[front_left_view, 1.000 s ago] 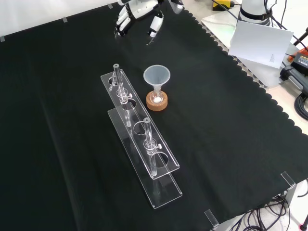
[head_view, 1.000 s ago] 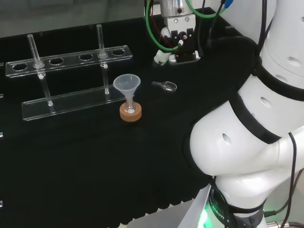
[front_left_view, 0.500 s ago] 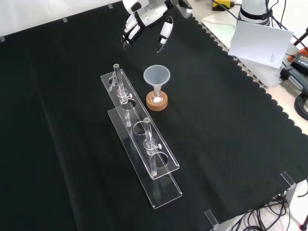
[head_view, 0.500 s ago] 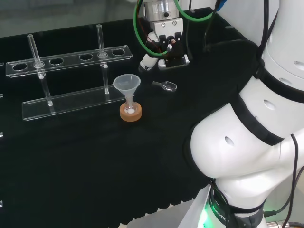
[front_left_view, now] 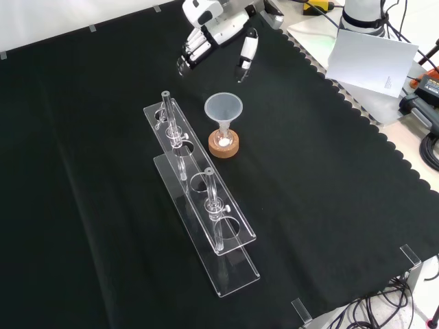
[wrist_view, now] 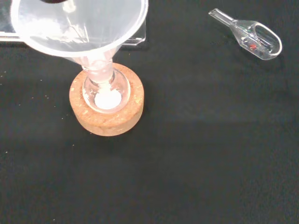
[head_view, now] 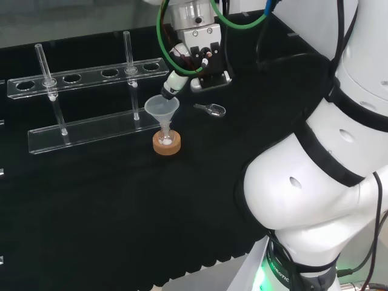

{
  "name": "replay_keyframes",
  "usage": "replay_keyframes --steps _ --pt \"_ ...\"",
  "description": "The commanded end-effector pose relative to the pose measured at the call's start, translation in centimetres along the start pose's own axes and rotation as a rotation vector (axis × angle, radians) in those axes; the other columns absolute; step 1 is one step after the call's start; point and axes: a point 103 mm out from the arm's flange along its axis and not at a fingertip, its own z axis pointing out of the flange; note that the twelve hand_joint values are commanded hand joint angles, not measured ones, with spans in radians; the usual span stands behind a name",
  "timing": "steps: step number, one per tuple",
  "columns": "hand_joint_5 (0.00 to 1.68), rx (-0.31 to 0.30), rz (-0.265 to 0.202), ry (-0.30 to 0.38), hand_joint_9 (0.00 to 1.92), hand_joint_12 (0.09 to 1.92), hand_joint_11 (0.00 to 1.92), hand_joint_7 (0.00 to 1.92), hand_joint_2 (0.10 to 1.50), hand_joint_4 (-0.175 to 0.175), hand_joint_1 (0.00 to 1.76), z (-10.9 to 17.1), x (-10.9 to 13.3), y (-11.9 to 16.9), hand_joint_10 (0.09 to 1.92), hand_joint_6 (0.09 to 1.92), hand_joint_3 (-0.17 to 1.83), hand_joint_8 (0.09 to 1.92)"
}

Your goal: Remove the funnel from the round-bottom flask.

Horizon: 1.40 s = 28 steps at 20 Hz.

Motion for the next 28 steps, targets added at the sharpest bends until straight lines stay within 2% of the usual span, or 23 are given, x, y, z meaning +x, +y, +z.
replay_keyframes --steps 1,2,5,8,12,13,14,18,22,24,28 --pt "0.06 0.022 -0.061 -0.047 0.22 1.45 0.34 0.0 0.89 -0.011 0.62 0.6 2.9 -0.2 0.79 0.09 -0.17 0.4" --pt "0.08 0.033 -0.052 -0.053 0.23 1.46 0.34 0.0 0.89 -0.012 0.62 0.9 3.1 -0.1 0.79 0.09 -0.17 0.42" --pt "0.1 0.074 -0.073 -0.076 0.22 1.46 0.33 0.0 0.89 -0.012 0.62 1.9 3.9 0.2 0.79 0.09 -0.17 0.44" --pt "0.09 0.097 -0.099 -0.123 0.16 1.47 0.32 0.0 0.89 -0.01 0.62 2.6 4.5 0.7 0.82 0.09 -0.17 0.38" --pt "0.08 0.122 -0.118 -0.136 0.1 1.49 0.29 0.0 0.87 -0.006 0.61 3.1 4.8 1.1 0.85 0.09 -0.17 0.26" --pt "0.08 0.129 -0.088 -0.153 0.08 1.5 0.28 0.0 0.86 -0.006 0.61 3.3 5.1 1.2 0.86 0.09 -0.17 0.22" --pt "0.07 0.131 -0.082 -0.162 0.07 1.5 0.28 0.0 0.86 -0.005 0.61 3.4 5.3 1.3 0.87 0.09 -0.17 0.19" --pt "0.06 0.148 -0.103 -0.174 0.01 1.53 0.26 0.0 0.84 0.0 0.6 3.8 5.6 1.8 0.92 0.09 -0.16 0.09" --pt "0.07 0.143 -0.111 -0.202 0.03 1.53 0.25 0.0 0.84 0.001 0.62 4.4 5.6 2.3 0.94 0.09 -0.16 0.09" --pt "0.08 0.137 -0.137 -0.234 0.05 1.54 0.26 0.02 0.84 0.001 0.64 4.6 5.7 2.5 0.94 0.09 -0.16 0.09" --pt "0.13 0.134 -0.146 -0.243 0.17 1.53 0.27 0.0 0.85 0.002 0.7 4.7 5.1 3.1 0.87 0.09 -0.16 0.27"
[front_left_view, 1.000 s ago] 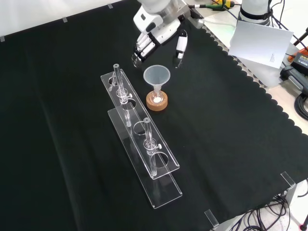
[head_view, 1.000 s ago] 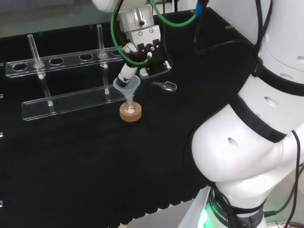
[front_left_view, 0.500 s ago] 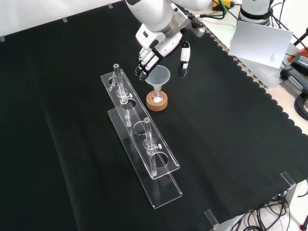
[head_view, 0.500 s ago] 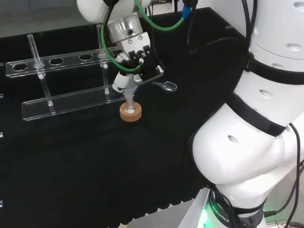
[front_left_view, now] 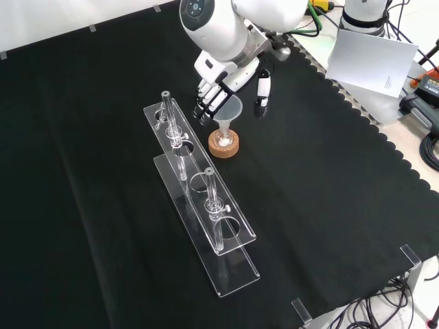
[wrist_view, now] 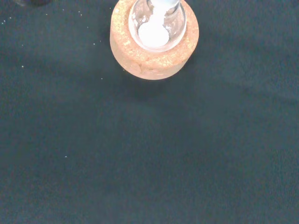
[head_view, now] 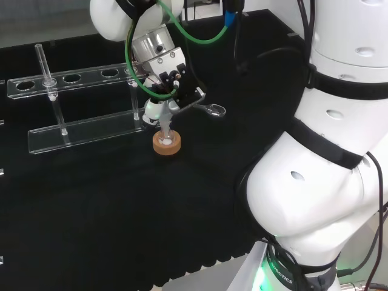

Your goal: Remove the funnel from the round-bottom flask.

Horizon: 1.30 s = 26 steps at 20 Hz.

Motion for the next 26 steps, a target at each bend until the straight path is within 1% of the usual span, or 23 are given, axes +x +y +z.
replay_keyframes --steps 1,4,5,8,9,11,14,16,18,23,26 --pt "0.14 -0.006 -0.015 -0.025 0.19 1.53 0.27 0.0 0.86 0.002 0.72 0.3 -0.5 0.7 0.86 0.09 -0.16 0.3" --pt "0.15 0.007 -0.009 -0.061 0.22 1.53 0.27 0.0 0.87 0.002 0.77 0.6 -0.9 1.0 0.83 0.09 -0.17 0.36" --pt "0.16 0.008 -0.002 -0.04 0.23 1.53 0.27 0.0 0.87 0.002 0.78 0.8 -1.2 1.1 0.82 0.09 -0.17 0.38" --pt "0.17 -0.013 0.001 -0.046 0.28 1.52 0.27 0.0 0.88 0.001 0.8 0.7 -1.6 1.2 0.79 0.09 -0.17 0.45" --pt "0.18 -0.006 0.027 -0.057 0.3 1.52 0.27 0.0 0.88 0.001 0.8 0.6 -1.4 1.2 0.78 0.09 -0.17 0.48" --pt "0.19 -0.023 0.021 -0.058 0.33 1.51 0.27 0.0 0.88 0.001 0.81 0.2 -1.0 1.1 0.76 0.09 -0.17 0.54" --pt "0.21 -0.048 0.007 -0.057 0.34 1.51 0.27 0.0 0.88 0.0 0.81 -0.1 -0.8 0.7 0.75 0.09 -0.17 0.58" --pt "0.21 -0.057 0.001 -0.053 0.33 1.5 0.26 0.0 0.88 0.0 0.81 -0.3 -0.9 0.5 0.74 0.09 -0.17 0.58" --pt "0.19 -0.057 -0.015 -0.055 0.29 1.51 0.23 0.0 0.88 -0.001 0.79 -0.4 -1.2 0.3 0.75 0.09 -0.17 0.54" --pt "0.18 -0.066 -0.022 -0.042 0.25 1.52 0.2 0.0 0.88 0.0 0.77 -0.3 -1.4 0.2 0.76 0.09 -0.17 0.49" --pt "0.17 -0.082 -0.034 -0.028 0.2 1.52 0.19 0.0 0.87 0.001 0.75 -0.4 -1.5 0.1 0.77 0.09 -0.17 0.41"
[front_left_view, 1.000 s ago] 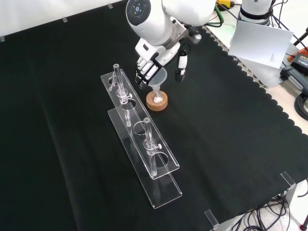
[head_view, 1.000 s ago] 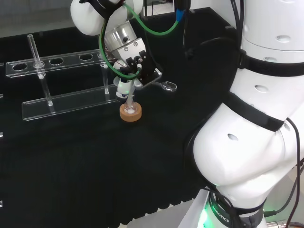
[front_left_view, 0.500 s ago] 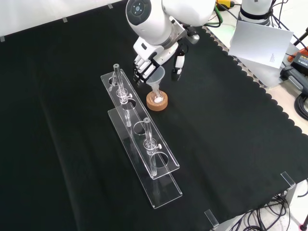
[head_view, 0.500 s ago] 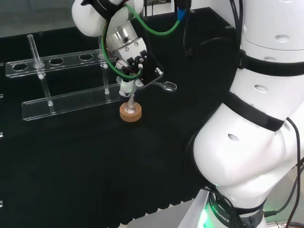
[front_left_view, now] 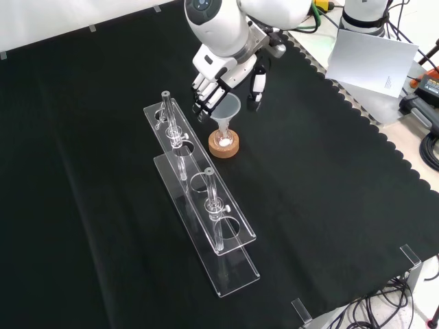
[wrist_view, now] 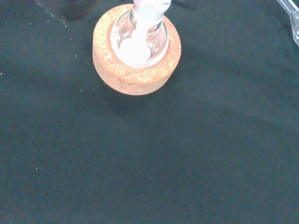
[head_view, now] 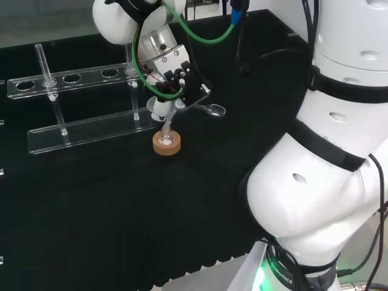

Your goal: Remove the funnel from the round-bottom flask.

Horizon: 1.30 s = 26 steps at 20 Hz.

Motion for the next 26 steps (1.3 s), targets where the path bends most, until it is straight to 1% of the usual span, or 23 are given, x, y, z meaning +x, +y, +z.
replay_keyframes --steps 1,2,4,7,8,9,12,14,15,16,18,19,21,22,24,26 --pt "0.16 -0.023 -0.016 0.022 0.17 1.52 0.18 0.0 0.87 0.001 0.74 0.0 -0.1 -0.2 0.78 0.09 -0.17 0.36" --pt "0.13 -0.023 -0.02 0.023 0.1 1.53 0.16 0.0 0.86 0.001 0.72 -0.1 -0.1 -0.2 0.8 0.09 -0.17 0.26" --pt "0.08 -0.014 -0.014 0.033 0.03 1.55 0.1 0.0 0.85 0.003 0.69 -0.1 -0.3 -0.2 0.76 0.09 -0.17 0.09" --pt "0.05 0.0 -0.016 0.059 0.0 1.56 0.07 0.0 0.84 0.005 0.67 0.3 -0.6 -0.1 0.71 0.09 -0.17 0.09" --pt "0.04 0.002 -0.017 0.065 0.0 1.57 0.07 0.0 0.84 0.005 0.66 0.5 -0.6 0.0 0.73 0.09 -0.17 0.09" --pt "0.04 0.023 0.019 0.06 0.0 1.57 0.07 0.0 0.84 0.005 0.66 0.5 -0.5 0.2 0.75 0.09 -0.17 0.09" --pt "0.04 0.021 0.001 0.082 0.05 1.58 0.08 0.0 0.84 0.005 0.66 1.1 -0.4 0.6 0.86 0.09 -0.17 0.09" --pt "0.07 0.016 -0.016 0.122 0.19 1.57 0.13 0.05 0.84 0.002 0.66 1.6 -0.5 0.9 0.84 0.09 -0.17 0.09" --pt "0.08 0.016 -0.022 0.123 0.25 1.56 0.14 0.07 0.84 0.002 0.66 1.8 -0.4 1.0 0.81 0.09 -0.17 0.09" --pt "0.1 0.026 -0.01 0.113 0.31 1.55 0.16 0.09 0.85 0.002 0.67 1.9 -0.4 1.2 0.78 0.09 -0.17 0.1" --pt "0.14 0.027 -0.009 0.115 0.4 1.55 0.18 0.08 0.85 0.002 0.69 2.0 -0.4 1.3 0.71 0.09 -0.17 0.3" --pt "0.16 0.019 -0.016 0.117 0.45 1.54 0.18 0.07 0.86 0.001 0.7 2.0 -0.3 1.3 0.68 0.09 -0.17 0.41" --pt "0.19 0.016 -0.026 0.109 0.51 1.54 0.17 0.06 0.88 -0.001 0.72 2.2 -0.1 1.4 0.64 0.09 -0.17 0.55" --pt "0.2 0.022 -0.017 0.101 0.52 1.54 0.17 0.06 0.88 -0.001 0.73 2.2 -0.1 1.5 0.63 0.09 -0.17 0.58" --pt "0.21 0.018 -0.015 0.102 0.54 1.53 0.16 0.06 0.89 -0.003 0.73 2.4 -0.3 1.5 0.62 0.09 -0.17 0.6" --pt "0.23 0.002 -0.014 0.089 0.55 1.52 0.17 0.06 0.9 -0.004 0.74 2.3 -0.4 1.5 0.61 0.09 -0.17 0.62"
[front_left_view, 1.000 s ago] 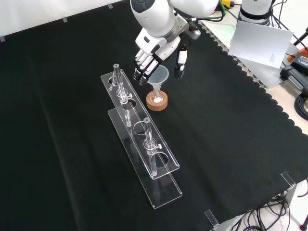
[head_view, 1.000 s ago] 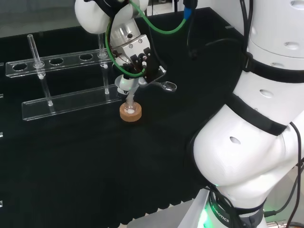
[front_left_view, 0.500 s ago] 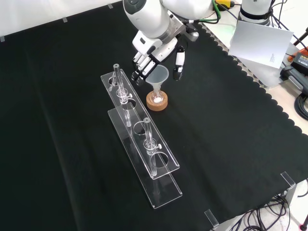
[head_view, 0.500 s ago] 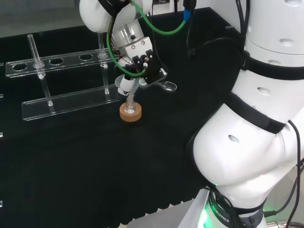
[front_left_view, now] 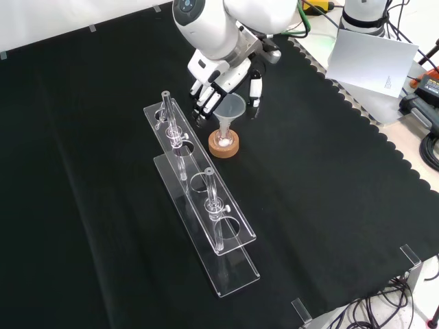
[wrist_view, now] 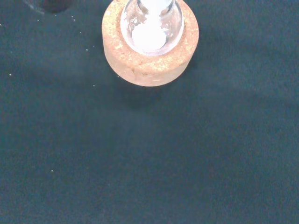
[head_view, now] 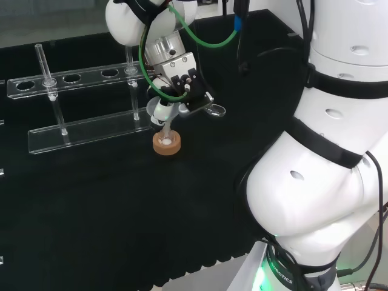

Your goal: Remove the funnel from the round-bottom flask.

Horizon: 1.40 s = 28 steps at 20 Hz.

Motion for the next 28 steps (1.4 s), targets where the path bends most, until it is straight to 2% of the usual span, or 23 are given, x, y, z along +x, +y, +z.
replay_keyframes --steps 1,2,3,4,6,12,15,17,19,22,27,28 --pt "0.26 -0.041 0.011 -0.03 0.57 1.5 0.19 0.08 0.91 -0.006 0.75 0.0 -0.1 0.0 0.6 0.09 -0.17 0.63" --pt "0.32 -0.063 0.014 -0.045 0.63 1.47 0.23 0.16 0.94 -0.01 0.78 -0.2 -0.2 0.0 0.59 0.09 -0.17 0.65" --pt "0.42 -0.056 0.05 -0.068 0.72 1.43 0.31 0.27 1.0 -0.01 0.82 -0.1 -0.2 0.4 0.57 0.09 -0.17 0.66" --pt "0.5 -0.056 0.06 -0.076 0.78 1.38 0.37 0.36 1.04 -0.009 0.86 -0.2 -0.1 0.5 0.54 0.1 -0.17 0.65" --pt "0.63 -0.065 0.051 -0.067 0.87 1.33 0.45 0.47 1.1 0.0 0.91 -0.8 0.3 0.2 0.47 0.18 -0.17 0.62" --pt "0.89 -0.059 0.037 -0.031 0.96 1.27 0.52 0.54 1.14 0.056 0.94 -2.0 -0.1 -0.2 0.39 0.51 -0.17 0.59" --pt "0.93 -0.051 0.035 -0.033 0.97 1.27 0.53 0.55 1.14 0.062 0.94 -2.5 -0.3 -0.3 0.39 0.58 -0.17 0.6" --pt "0.94 -0.049 0.027 -0.032 0.98 1.28 0.53 0.56 1.14 0.136 0.98 -3.0 -0.4 -0.5 0.39 0.89 -0.09 0.61" --pt "0.93 -0.039 0.028 -0.033 0.98 1.29 0.53 0.57 1.14 0.166 0.99 -3.9 -0.8 -0.8 0.39 1.02 -0.05 0.62" --pt "0.93 -0.037 0.033 -0.051 0.98 1.29 0.53 0.57 1.14 0.175 1.0 -5.8 -1.0 -1.7 0.39 1.06 -0.03 0.63" --pt "0.93 -0.028 0.048 -0.061 0.98 1.29 0.53 0.59 1.14 0.175 1.0 -7.3 -1.1 -2.5 0.39 1.07 -0.03 0.64" --pt "0.93 -0.011 0.086 -0.07 0.98 1.29 0.54 0.59 1.14 0.175 1.0 -7.6 -1.1 -2.7 0.39 1.07 -0.03 0.64"
